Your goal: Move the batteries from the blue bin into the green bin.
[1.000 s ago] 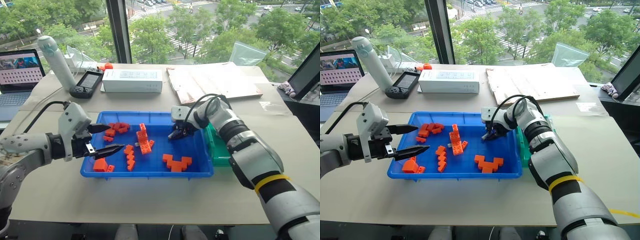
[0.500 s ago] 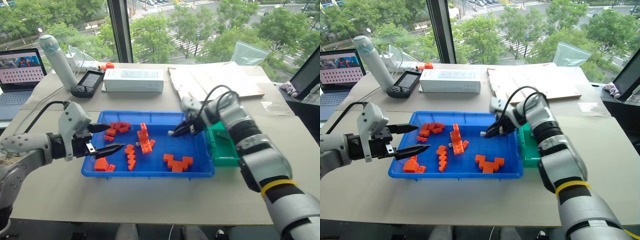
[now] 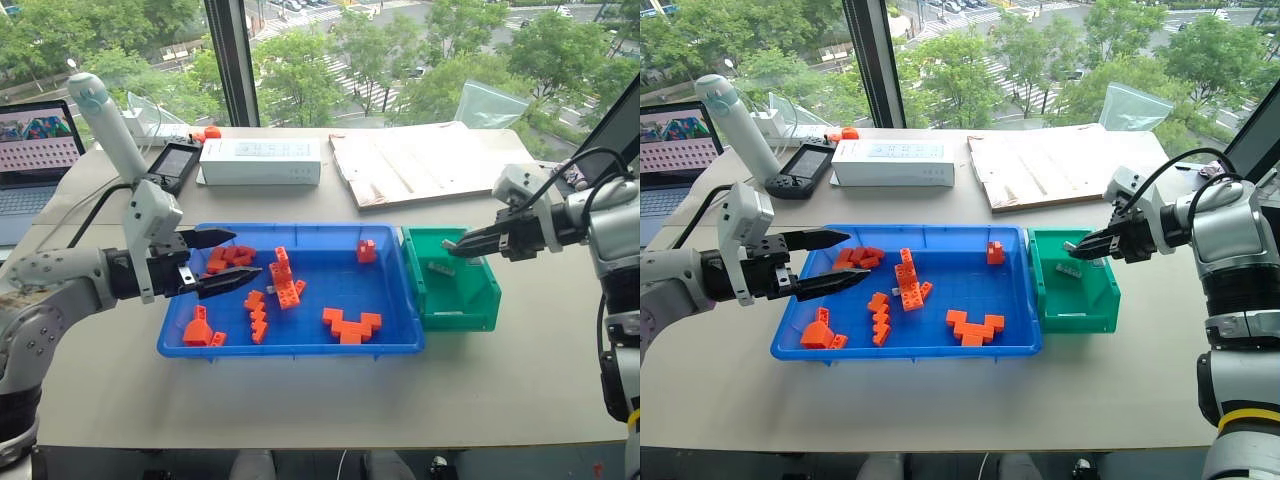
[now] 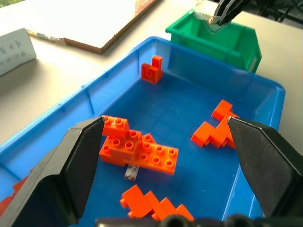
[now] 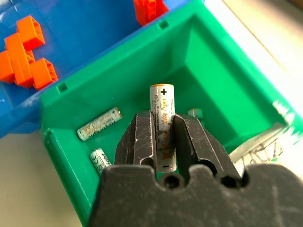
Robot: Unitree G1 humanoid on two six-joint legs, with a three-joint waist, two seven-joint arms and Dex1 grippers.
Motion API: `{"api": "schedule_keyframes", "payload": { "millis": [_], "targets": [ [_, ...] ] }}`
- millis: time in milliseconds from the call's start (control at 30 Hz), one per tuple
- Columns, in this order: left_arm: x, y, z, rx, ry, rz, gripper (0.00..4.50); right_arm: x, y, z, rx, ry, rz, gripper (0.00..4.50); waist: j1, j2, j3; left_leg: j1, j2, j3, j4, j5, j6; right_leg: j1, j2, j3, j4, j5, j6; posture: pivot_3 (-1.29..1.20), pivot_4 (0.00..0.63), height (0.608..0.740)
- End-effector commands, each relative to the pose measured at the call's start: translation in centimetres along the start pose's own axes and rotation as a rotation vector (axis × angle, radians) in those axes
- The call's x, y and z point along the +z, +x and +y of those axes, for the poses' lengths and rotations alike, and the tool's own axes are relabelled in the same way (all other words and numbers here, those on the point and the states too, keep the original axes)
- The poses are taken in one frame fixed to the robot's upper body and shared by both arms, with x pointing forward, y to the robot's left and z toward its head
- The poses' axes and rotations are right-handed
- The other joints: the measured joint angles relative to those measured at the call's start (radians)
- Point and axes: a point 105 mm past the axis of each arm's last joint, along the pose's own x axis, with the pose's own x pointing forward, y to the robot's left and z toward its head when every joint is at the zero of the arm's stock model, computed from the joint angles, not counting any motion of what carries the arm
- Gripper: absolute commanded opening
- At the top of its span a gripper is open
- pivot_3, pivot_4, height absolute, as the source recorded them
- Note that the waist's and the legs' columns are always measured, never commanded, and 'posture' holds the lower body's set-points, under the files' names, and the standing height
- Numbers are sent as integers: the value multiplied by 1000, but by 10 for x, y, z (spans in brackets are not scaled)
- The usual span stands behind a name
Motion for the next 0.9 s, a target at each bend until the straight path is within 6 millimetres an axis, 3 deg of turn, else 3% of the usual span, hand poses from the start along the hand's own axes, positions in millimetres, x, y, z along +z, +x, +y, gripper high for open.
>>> {"api": "schedule_keyframes", "payload": {
  "millis": [33, 167, 233, 367, 533, 633, 900],
  "targets": [
    [0, -13, 8, 35, 58, 39, 4500, 25, -3, -3, -60, -62, -70, 2167, -1, 0, 0, 0, 0, 0, 0, 0, 0, 0, 0, 0, 0, 0, 0, 0, 150, 732],
    [-2, -28, 13, 73, 70, 79, 4500, 61, 6, -3, -105, -112, -176, 3462, -2, 0, 0, 0, 0, 0, -1, 0, 0, 0, 0, 0, -1, 0, 0, 0, 150, 732],
    [-5, -37, 15, 97, 75, 110, 4500, 84, 21, 15, -25, -149, -246, 3462, -5, 0, 0, 0, 0, 0, -1, 0, 0, 0, 0, 0, -1, 0, 0, 0, 150, 732],
    [-6, -50, 14, 127, 80, 141, 4500, 120, 72, 79, 211, -201, -356, 3462, -12, 1, 0, 0, 0, 0, -3, 0, 0, -1, 0, -1, 0, 0, -1, 0, 150, 732],
    [-4, -50, 6, 132, 75, 136, 4500, 150, 128, 103, 185, -70, -467, 3462, 4, 0, 0, -1, 0, 0, -2, -1, 1, -1, 0, -2, 2, 0, -1, 0, 150, 732],
    [-4, -50, 3, 138, 70, 136, 4500, 157, 142, 109, 183, -1, -491, 3462, 19, 0, 0, -1, 0, 0, -2, -1, 1, -1, 0, -3, 3, 0, -1, 0, 150, 732],
    [-7, -52, -1, 159, 58, 138, 4500, 149, 170, 105, 118, 57, -451, 3462, 15, -2, -1, -1, 0, 0, -3, -1, 1, -2, 0, -3, 4, 0, -1, 0, 150, 732]
  ]
}}
